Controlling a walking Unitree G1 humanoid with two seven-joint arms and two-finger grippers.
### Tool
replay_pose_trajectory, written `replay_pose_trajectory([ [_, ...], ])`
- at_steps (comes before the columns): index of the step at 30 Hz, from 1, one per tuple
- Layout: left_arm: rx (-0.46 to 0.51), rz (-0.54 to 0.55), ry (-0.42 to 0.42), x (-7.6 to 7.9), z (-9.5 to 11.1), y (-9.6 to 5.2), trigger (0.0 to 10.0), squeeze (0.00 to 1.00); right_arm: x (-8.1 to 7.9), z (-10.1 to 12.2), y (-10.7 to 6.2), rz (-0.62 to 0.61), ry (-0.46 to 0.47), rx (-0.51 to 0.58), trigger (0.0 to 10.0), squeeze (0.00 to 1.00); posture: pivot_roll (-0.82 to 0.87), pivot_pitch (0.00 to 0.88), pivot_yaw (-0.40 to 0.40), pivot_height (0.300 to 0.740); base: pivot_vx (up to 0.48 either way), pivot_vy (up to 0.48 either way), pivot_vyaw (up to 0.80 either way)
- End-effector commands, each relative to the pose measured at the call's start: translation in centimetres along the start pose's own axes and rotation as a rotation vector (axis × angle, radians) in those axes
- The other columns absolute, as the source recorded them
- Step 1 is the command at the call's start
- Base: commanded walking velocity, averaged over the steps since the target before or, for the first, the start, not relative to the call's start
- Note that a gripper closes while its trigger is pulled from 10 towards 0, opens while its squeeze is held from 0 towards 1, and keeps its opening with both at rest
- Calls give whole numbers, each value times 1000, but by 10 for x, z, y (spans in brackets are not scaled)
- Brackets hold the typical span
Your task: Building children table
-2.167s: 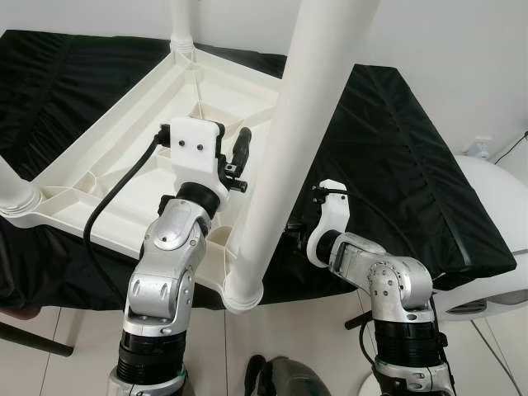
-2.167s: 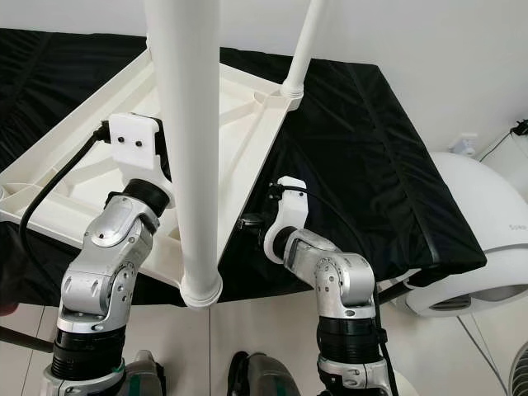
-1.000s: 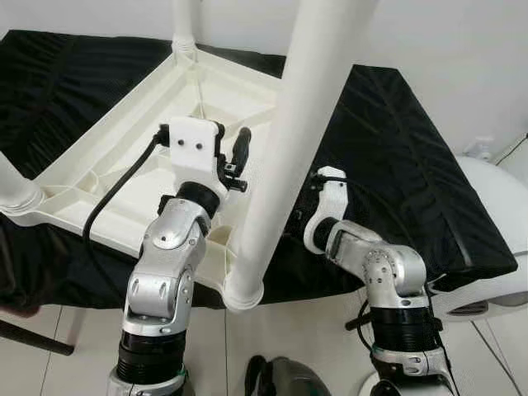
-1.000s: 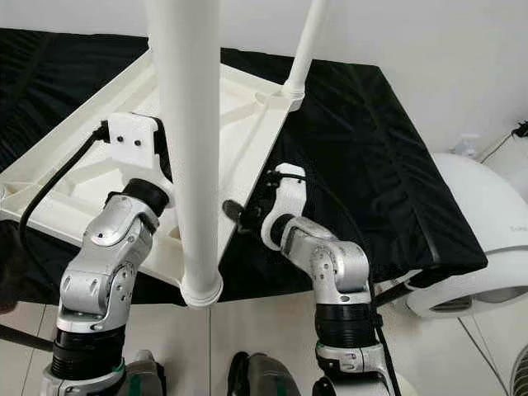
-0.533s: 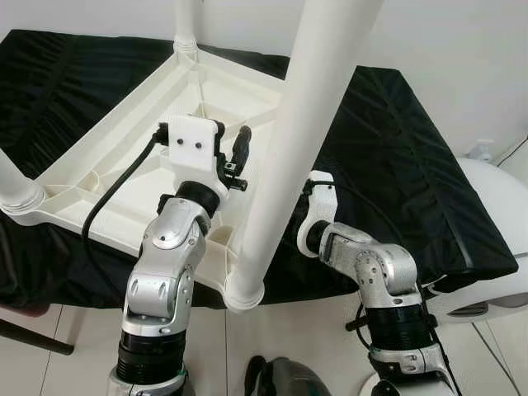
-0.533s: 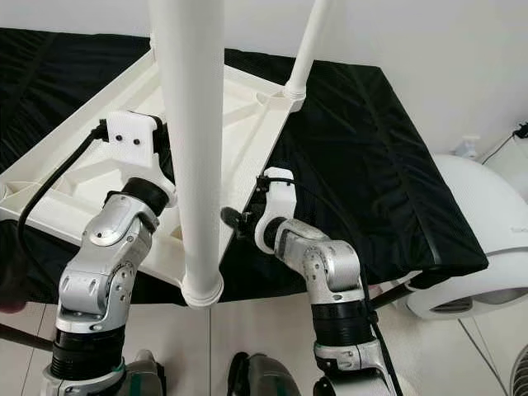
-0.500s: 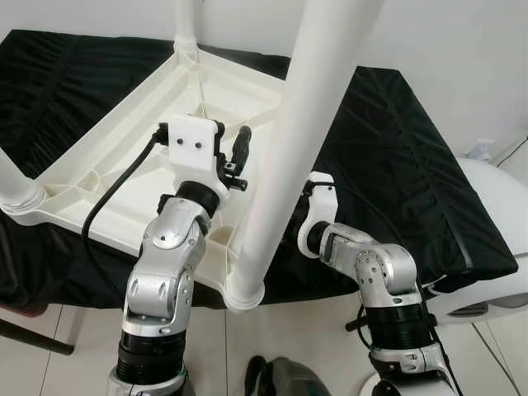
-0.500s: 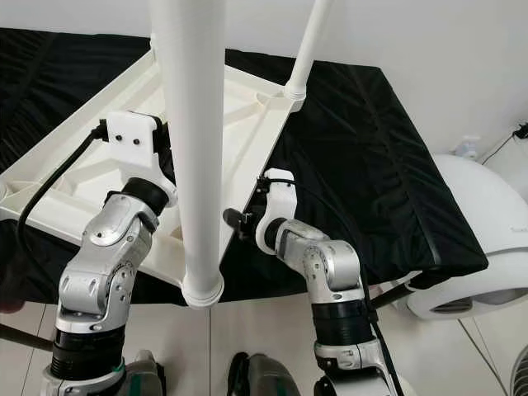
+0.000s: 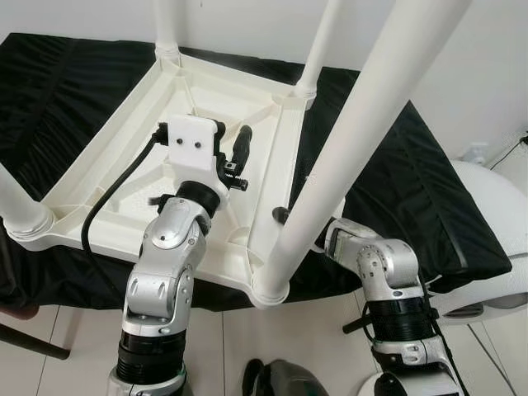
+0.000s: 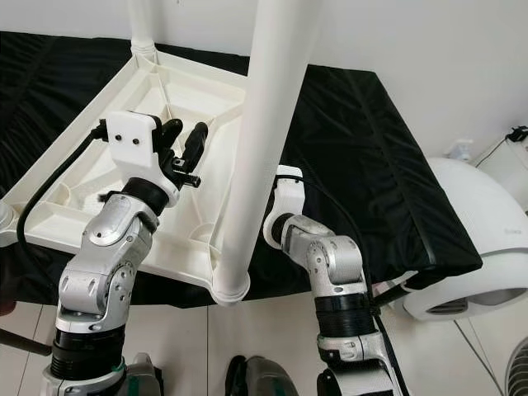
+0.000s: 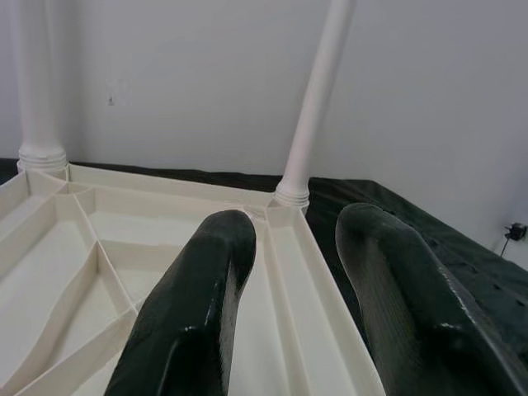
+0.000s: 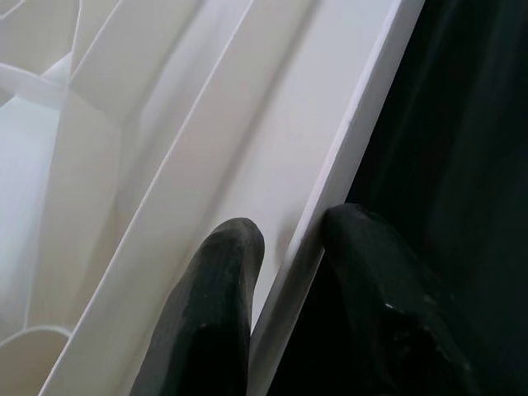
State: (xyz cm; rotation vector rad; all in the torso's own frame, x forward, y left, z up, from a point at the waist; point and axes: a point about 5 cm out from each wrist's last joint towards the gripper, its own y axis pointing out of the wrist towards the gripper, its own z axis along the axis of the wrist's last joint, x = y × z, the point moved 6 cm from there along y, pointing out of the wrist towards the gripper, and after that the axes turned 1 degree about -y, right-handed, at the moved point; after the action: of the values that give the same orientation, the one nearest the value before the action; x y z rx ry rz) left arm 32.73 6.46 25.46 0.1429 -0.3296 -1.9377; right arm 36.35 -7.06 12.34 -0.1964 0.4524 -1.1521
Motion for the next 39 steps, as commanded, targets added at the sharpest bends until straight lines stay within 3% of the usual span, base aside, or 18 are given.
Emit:
replay_pose_trajectory([
  [1,-4,66,-34,-2,-1,0,10000,0,20,-14,3,-87,15,-36,10000,0,102,94,-139,740,0,0,0],
  [8,-4,66,-36,-1,-1,0,10000,0,28,-6,10,-134,2,43,10000,0,100,97,-133,740,0,0,0],
  [12,-4,65,-40,-1,0,0,10000,0,22,2,19,-121,33,141,10000,0,98,101,-126,740,0,0,0],
  [27,-15,49,-40,0,1,-2,10000,0,3,20,47,-52,86,270,10000,0,92,107,-116,740,0,0,0],
  [29,-21,47,-36,-1,2,-4,10000,0,-4,38,52,-28,86,336,10000,0,96,112,-119,740,0,0,0],
  [34,-18,77,-39,-9,5,-6,10000,0,-2,71,42,-26,110,493,10000,0,108,116,-128,740,0,0,0],
  [36,-17,80,-42,-9,5,-6,10000,0,0,75,39,-32,108,519,10000,0,108,116,-129,740,0,0,0],
  [39,-37,101,-54,-16,0,-12,10000,0,1,84,21,-2,76,641,10000,0,109,114,-133,740,0,0,0],
])
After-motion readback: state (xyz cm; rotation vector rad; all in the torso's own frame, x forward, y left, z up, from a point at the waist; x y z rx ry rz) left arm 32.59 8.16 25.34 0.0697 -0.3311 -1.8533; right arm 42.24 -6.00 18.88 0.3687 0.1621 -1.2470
